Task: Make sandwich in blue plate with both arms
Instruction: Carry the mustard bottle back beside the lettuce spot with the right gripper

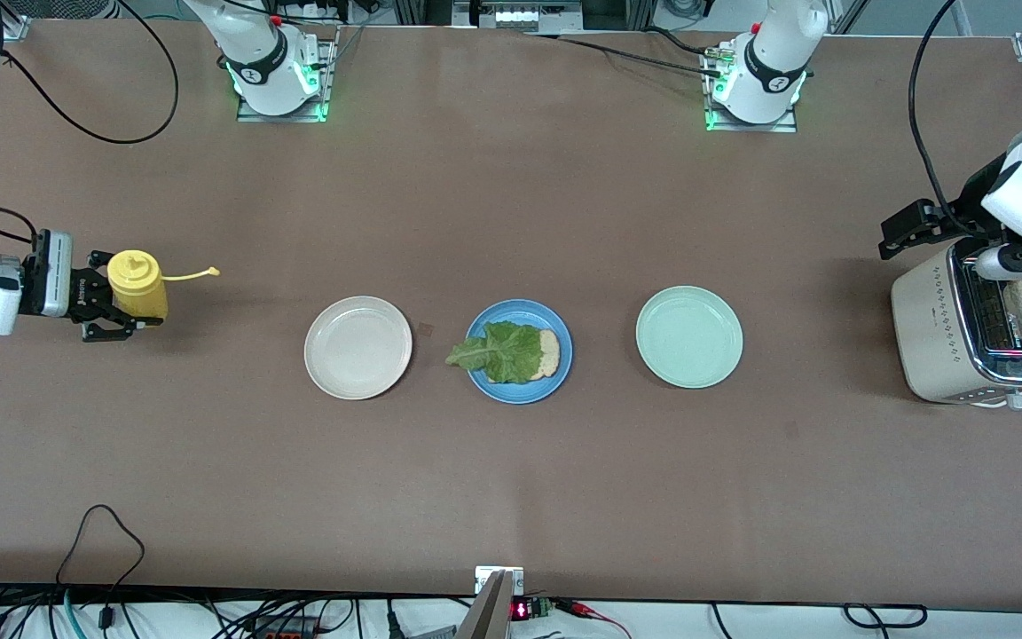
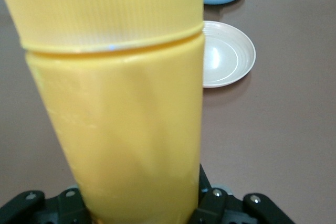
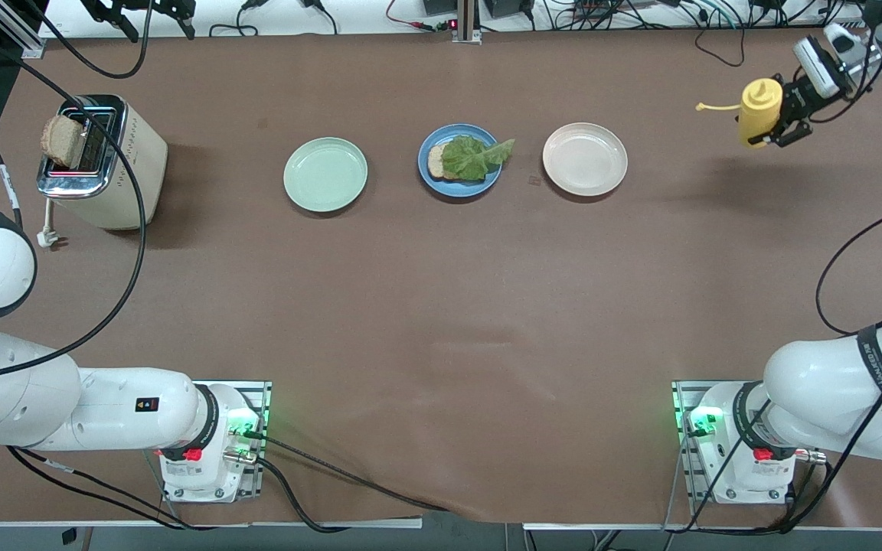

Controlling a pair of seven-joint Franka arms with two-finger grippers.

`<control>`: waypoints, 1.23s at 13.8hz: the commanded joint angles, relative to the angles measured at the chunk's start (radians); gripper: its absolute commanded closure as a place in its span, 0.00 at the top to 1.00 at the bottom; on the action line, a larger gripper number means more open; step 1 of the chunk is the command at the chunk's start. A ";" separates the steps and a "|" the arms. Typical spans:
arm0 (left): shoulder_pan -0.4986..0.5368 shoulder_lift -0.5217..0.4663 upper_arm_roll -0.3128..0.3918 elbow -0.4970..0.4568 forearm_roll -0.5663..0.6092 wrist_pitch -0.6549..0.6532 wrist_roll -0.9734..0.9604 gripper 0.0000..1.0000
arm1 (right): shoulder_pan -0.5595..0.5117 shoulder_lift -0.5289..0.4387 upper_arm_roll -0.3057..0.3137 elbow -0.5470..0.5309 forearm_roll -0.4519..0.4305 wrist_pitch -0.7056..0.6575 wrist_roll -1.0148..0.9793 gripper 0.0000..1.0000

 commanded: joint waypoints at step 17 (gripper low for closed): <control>0.207 0.161 0.009 0.051 0.009 -0.003 0.096 1.00 | -0.221 0.285 0.021 0.029 0.167 -0.096 -0.262 0.65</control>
